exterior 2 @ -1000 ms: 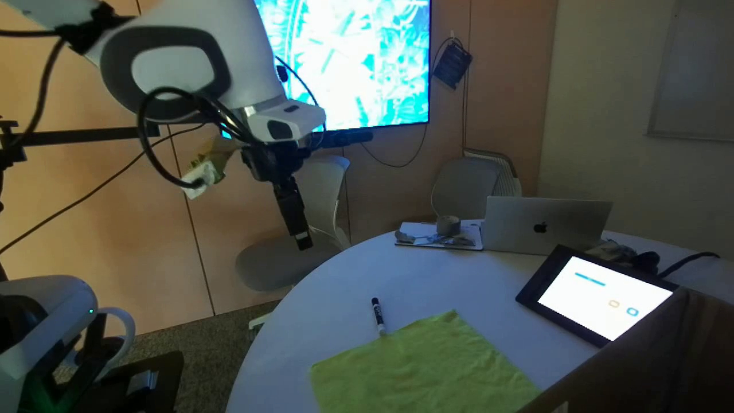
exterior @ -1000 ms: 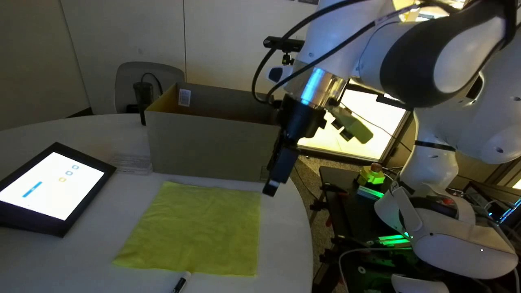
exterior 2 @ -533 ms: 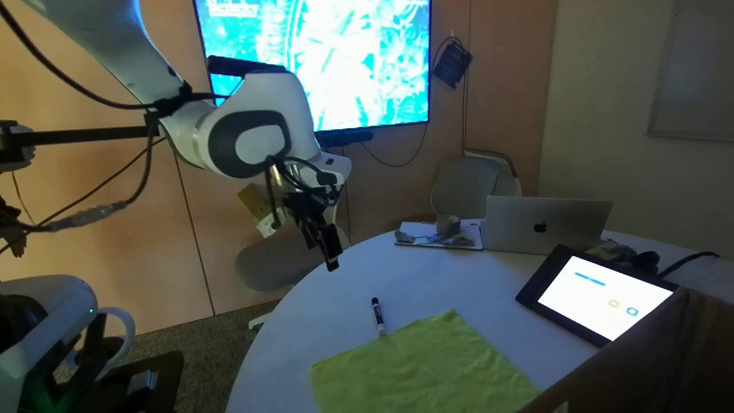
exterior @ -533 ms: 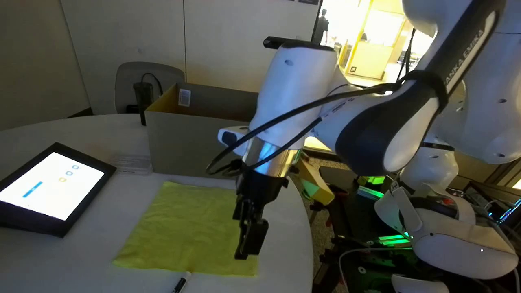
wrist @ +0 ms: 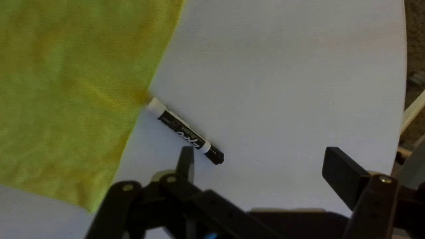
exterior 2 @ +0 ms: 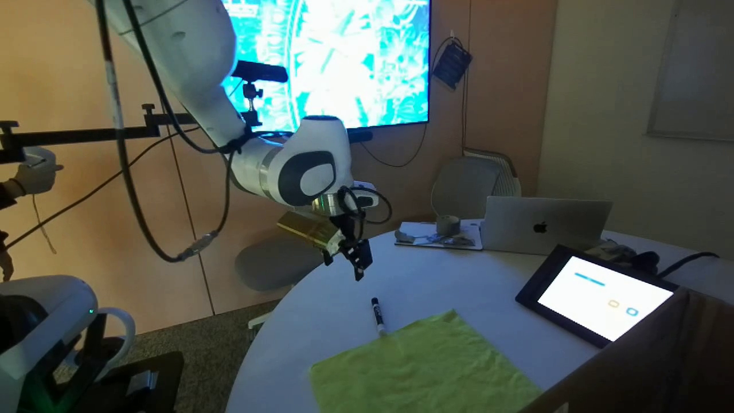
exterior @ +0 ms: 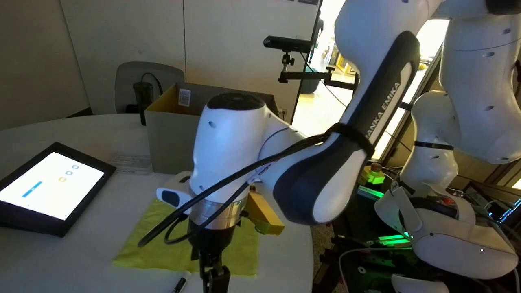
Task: Put the black marker on the towel, fold the towel twice then place it inside the box
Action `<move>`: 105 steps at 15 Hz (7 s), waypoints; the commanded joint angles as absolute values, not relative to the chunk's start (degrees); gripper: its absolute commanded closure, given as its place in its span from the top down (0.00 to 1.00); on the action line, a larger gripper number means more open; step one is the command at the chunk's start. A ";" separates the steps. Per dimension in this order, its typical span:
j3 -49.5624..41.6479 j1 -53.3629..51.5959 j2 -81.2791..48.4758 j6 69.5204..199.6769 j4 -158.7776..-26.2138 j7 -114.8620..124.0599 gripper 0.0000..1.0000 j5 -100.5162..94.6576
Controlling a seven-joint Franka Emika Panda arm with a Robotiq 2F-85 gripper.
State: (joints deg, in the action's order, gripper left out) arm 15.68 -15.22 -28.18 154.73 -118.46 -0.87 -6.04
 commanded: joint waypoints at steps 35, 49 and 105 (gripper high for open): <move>11.11 -17.52 -58.85 139.65 -82.90 -21.29 1.00 -16.01; 9.80 -19.86 -55.71 140.88 -85.97 -17.63 0.15 -17.46; -9.66 -22.30 -40.72 157.97 -116.11 28.21 0.50 -12.61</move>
